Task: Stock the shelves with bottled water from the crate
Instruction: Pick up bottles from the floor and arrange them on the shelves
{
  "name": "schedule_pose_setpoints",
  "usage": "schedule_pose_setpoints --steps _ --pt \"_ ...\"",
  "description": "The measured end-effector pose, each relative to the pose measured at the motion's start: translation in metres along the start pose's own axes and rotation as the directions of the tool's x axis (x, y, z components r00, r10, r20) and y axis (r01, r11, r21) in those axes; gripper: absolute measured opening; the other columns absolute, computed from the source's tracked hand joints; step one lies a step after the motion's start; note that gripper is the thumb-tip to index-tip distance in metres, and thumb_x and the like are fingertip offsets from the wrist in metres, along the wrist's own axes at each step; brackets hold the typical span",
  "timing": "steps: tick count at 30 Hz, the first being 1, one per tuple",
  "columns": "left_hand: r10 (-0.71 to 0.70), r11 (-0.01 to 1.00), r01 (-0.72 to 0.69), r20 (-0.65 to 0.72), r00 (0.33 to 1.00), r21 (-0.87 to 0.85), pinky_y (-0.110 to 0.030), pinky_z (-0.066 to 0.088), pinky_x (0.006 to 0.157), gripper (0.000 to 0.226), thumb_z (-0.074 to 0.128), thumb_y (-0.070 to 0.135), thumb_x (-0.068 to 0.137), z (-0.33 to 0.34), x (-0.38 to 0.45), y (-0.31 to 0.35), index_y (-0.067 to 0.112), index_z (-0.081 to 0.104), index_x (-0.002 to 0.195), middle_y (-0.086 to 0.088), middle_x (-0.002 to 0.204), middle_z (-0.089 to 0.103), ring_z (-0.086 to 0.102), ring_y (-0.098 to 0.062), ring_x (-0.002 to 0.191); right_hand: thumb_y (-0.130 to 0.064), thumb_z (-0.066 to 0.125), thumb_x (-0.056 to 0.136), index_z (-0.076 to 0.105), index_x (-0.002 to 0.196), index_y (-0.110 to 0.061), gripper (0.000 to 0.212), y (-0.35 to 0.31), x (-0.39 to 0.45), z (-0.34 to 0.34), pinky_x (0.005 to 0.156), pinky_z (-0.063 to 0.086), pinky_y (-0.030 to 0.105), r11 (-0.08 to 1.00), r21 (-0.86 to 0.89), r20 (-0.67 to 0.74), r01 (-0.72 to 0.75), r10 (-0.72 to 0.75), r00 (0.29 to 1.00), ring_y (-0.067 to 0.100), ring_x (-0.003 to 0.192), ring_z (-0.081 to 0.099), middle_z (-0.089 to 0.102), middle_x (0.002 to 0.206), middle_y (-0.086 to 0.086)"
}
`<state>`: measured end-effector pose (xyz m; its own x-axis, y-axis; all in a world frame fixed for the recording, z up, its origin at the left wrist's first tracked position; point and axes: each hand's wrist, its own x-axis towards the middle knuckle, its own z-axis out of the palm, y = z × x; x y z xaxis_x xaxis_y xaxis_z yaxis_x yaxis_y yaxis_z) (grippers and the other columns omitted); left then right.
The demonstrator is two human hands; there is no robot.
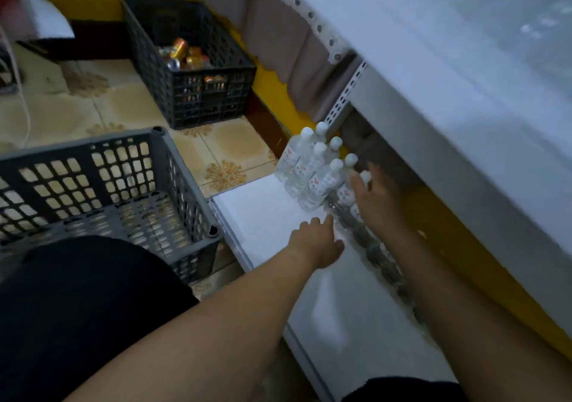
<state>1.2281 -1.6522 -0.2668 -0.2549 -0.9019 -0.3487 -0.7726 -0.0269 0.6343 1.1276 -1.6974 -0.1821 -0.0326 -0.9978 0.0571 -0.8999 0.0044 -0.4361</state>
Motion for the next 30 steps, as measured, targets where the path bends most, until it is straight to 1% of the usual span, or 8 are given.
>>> schedule_pose_setpoints --steps 5,11,13,16,18,21,25,30 --pt "0.126 0.983 -0.121 -0.031 0.992 0.138 -0.047 0.039 0.104 0.066 0.036 0.055 0.097 -0.021 -0.067 0.034 0.019 0.024 0.152 -0.013 0.148 0.038 0.041 -0.035 0.131 -0.054 0.046 0.095 0.041 0.146 -0.010 0.068 -0.014 -0.086 -0.063 0.114 0.031 0.034 0.992 0.074 -0.111 -0.103 0.111 0.988 0.030 0.137 0.041 0.043 0.149 0.016" --pt "0.335 0.907 -0.346 0.085 0.938 0.239 -0.047 0.036 0.108 0.063 0.036 0.053 0.098 -0.002 -0.144 0.123 0.021 0.026 0.152 -0.012 0.154 0.031 0.034 -0.035 0.137 -0.054 0.039 0.100 0.035 0.149 -0.030 0.055 0.029 -0.210 -0.163 0.117 0.021 0.029 0.896 0.217 -0.076 -0.386 0.410 0.909 0.020 0.145 0.029 0.031 0.158 -0.003" --pt "0.393 0.861 -0.421 0.152 0.907 0.285 -0.045 0.036 0.108 0.065 0.036 0.052 0.098 0.019 -0.171 0.160 0.019 0.023 0.153 -0.013 0.154 0.031 0.033 -0.035 0.138 -0.046 0.033 0.104 0.036 0.148 -0.029 0.048 0.054 -0.255 -0.189 0.114 0.025 0.030 0.884 0.129 -0.020 -0.450 0.456 0.890 0.022 0.143 0.031 0.032 0.157 -0.003" --pt "0.467 0.774 -0.533 0.260 0.845 0.341 -0.042 0.039 0.105 0.063 0.037 0.048 0.099 0.071 -0.213 0.217 0.015 0.026 0.152 -0.016 0.148 0.037 0.040 -0.036 0.132 -0.047 0.041 0.100 0.044 0.143 -0.025 0.048 0.101 -0.334 -0.221 0.113 0.031 0.034 0.850 0.171 -0.208 -0.498 0.525 0.826 0.026 0.139 0.036 0.040 0.153 0.002" --pt "0.522 0.718 -0.610 0.320 0.791 0.336 -0.039 0.043 0.101 0.058 0.040 0.047 0.099 0.113 -0.239 0.249 0.013 0.035 0.146 -0.017 0.141 0.044 0.046 -0.035 0.126 -0.043 0.041 0.102 0.039 0.147 -0.015 0.053 0.131 -0.398 -0.234 0.115 0.026 0.035 0.840 0.117 -0.261 -0.530 0.541 0.800 0.028 0.142 0.030 0.034 0.155 0.007" --pt "0.611 0.661 -0.705 0.362 0.704 0.257 -0.040 0.047 0.096 0.051 0.041 0.047 0.098 0.174 -0.273 0.286 0.016 0.044 0.138 -0.013 0.136 0.051 0.051 -0.033 0.119 -0.052 0.036 0.101 0.028 0.153 -0.015 0.065 0.169 -0.497 -0.233 0.120 0.018 0.037 0.770 0.117 -0.282 -0.627 0.631 0.723 0.024 0.148 0.018 0.022 0.161 0.006" --pt "0.677 0.618 -0.770 0.389 0.624 0.159 -0.044 0.045 0.100 0.055 0.039 0.050 0.098 0.244 -0.318 0.323 0.020 0.037 0.144 -0.011 0.143 0.045 0.047 -0.033 0.124 -0.058 0.035 0.099 0.026 0.155 -0.023 0.067 0.206 -0.607 -0.202 0.119 0.012 0.032 0.692 0.177 -0.285 -0.700 0.717 0.636 0.017 0.149 0.014 0.018 0.163 -0.002" --pt "0.642 0.577 -0.804 0.528 0.556 0.145 -0.042 0.038 0.108 0.062 0.034 0.051 0.101 0.321 -0.374 0.336 0.016 0.028 0.151 -0.013 0.150 0.036 0.040 -0.032 0.133 -0.061 0.035 0.097 0.031 0.153 -0.021 0.069 0.233 -0.718 -0.129 0.118 0.022 0.034 0.544 0.322 -0.233 -0.774 0.839 0.493 0.021 0.146 0.026 0.030 0.158 0.000"
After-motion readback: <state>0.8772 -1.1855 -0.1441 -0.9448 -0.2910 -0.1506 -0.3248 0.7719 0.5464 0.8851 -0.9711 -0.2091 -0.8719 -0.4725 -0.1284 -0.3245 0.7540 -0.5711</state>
